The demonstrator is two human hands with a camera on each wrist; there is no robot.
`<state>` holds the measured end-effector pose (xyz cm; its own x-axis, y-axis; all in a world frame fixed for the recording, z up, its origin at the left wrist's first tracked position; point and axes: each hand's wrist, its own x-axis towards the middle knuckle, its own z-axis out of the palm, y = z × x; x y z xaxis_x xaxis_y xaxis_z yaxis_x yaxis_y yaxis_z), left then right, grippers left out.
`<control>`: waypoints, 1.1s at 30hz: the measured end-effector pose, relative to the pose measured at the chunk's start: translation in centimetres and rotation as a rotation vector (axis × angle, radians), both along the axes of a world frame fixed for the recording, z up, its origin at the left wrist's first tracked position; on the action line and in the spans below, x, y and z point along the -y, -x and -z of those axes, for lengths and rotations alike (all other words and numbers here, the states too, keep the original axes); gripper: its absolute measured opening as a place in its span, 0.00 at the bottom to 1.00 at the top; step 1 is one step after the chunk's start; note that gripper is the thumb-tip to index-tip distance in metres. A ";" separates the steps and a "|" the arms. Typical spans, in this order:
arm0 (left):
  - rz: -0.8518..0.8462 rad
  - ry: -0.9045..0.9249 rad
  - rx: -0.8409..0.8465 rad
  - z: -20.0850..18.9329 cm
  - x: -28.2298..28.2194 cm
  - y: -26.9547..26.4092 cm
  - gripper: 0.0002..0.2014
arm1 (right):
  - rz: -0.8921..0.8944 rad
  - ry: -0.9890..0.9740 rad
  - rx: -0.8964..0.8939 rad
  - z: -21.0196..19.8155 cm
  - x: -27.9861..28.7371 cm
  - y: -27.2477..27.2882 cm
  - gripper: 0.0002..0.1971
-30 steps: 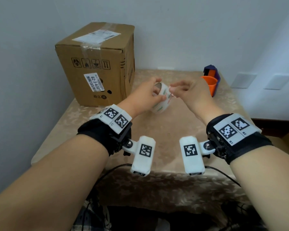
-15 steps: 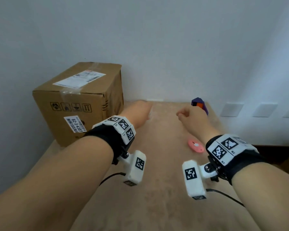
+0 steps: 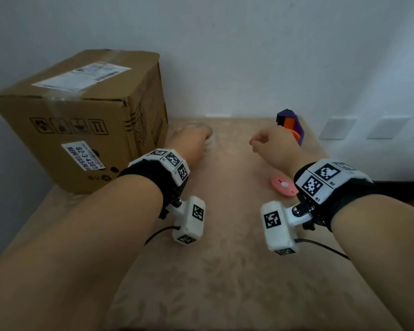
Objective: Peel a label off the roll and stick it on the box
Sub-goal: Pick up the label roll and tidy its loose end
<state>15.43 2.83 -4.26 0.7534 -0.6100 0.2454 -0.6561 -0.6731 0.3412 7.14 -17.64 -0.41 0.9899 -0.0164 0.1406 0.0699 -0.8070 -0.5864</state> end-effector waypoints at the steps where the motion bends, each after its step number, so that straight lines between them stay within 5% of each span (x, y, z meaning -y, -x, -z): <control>1: -0.131 -0.155 -0.088 -1.1 0.4 1.6 0.17 | 0.006 0.032 0.005 -0.2 0.1 0.2 0.11; 3: -0.341 -0.263 -0.008 -2.3 1.0 3.7 0.11 | 0.004 0.156 -0.030 -0.5 0.7 0.6 0.09; 6: -0.345 -0.257 0.110 -2.1 1.1 4.7 0.06 | -0.022 0.392 -0.192 -1.2 1.7 2.2 0.05; 9: -0.328 -0.204 0.129 -2.3 1.1 5.6 0.06 | -0.022 0.477 -0.356 -1.1 2.6 4.4 0.19; 21: -0.351 -0.174 0.111 -3.4 0.0 9.4 0.13 | 0.082 0.086 -0.094 0.9 -2.3 2.2 0.14; 30: -0.353 -0.121 0.074 -4.1 0.1 6.6 0.06 | 0.185 0.224 -0.132 1.7 -4.4 -2.7 0.11; 33: -0.341 -0.117 0.044 -4.1 0.0 6.7 0.08 | 0.149 0.285 -0.167 2.0 -4.2 -3.8 0.18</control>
